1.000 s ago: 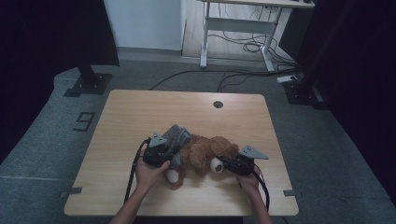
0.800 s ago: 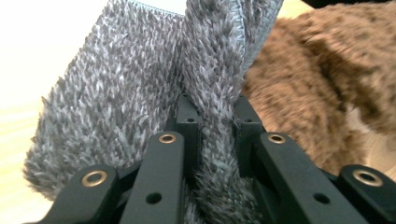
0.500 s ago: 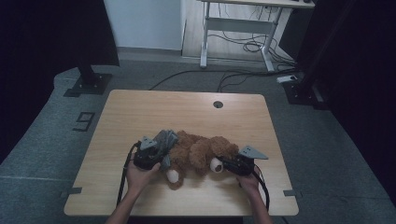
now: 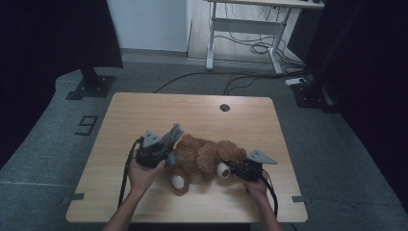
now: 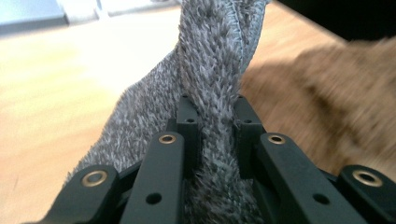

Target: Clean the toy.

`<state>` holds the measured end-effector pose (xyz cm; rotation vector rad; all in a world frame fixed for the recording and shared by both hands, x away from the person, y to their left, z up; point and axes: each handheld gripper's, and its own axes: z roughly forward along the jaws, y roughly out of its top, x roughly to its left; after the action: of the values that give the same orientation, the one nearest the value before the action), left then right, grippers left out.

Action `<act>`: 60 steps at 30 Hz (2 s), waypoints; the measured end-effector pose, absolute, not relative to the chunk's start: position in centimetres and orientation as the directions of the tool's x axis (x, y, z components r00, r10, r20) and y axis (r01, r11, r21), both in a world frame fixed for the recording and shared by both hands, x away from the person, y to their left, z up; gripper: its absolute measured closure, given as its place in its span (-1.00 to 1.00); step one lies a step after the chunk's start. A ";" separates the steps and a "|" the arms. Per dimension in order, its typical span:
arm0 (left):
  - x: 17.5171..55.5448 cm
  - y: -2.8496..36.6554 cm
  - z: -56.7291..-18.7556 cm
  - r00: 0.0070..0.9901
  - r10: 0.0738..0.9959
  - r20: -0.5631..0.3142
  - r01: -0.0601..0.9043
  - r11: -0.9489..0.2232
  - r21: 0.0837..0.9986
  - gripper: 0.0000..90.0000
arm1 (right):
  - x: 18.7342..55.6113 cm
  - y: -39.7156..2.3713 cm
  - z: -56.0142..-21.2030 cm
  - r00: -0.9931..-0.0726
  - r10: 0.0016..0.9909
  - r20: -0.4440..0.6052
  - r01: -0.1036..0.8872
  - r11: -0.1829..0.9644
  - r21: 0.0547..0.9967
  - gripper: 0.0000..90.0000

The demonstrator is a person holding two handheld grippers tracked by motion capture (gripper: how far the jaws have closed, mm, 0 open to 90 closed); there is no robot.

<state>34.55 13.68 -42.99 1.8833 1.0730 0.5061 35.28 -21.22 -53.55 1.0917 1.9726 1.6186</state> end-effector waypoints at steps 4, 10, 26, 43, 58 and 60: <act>36.0 10.6 -41.9 0.583 0.809 -0.069 0.469 -0.266 0.842 0.71 | 35.2 -21.2 -53.5 -0.636 0.749 0.185 0.329 0.046 0.943 0.05; 37.7 7.3 -45.0 0.625 0.778 -0.065 0.513 -0.346 0.786 0.71 | 35.1 -21.3 -53.5 -0.643 0.745 0.175 0.323 0.058 0.945 0.01; 33.6 8.1 -48.1 0.636 0.771 -0.027 0.427 -0.323 0.845 0.74 | 33.8 -21.2 -49.9 -0.628 0.757 0.180 0.381 0.098 0.919 -0.76; 31.9 9.9 -46.9 0.687 0.709 -0.159 0.473 -0.272 0.838 0.72 | 36.2 -20.9 -51.1 -0.567 0.745 0.351 0.654 0.148 0.742 -0.99; 33.8 16.4 -46.9 0.542 0.806 -0.238 0.579 -0.153 0.801 0.67 | 35.1 -21.3 -51.4 -0.622 0.698 0.355 0.624 0.168 0.763 -0.21; 34.0 16.8 -47.4 0.534 0.805 -0.260 0.601 -0.145 0.786 0.67 | 34.9 -21.3 -51.5 -0.627 0.694 0.355 0.614 0.160 0.773 -0.18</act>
<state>34.00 16.79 -47.42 1.8467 1.1586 0.2755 34.90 -21.31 -51.48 1.3170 2.3288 1.4850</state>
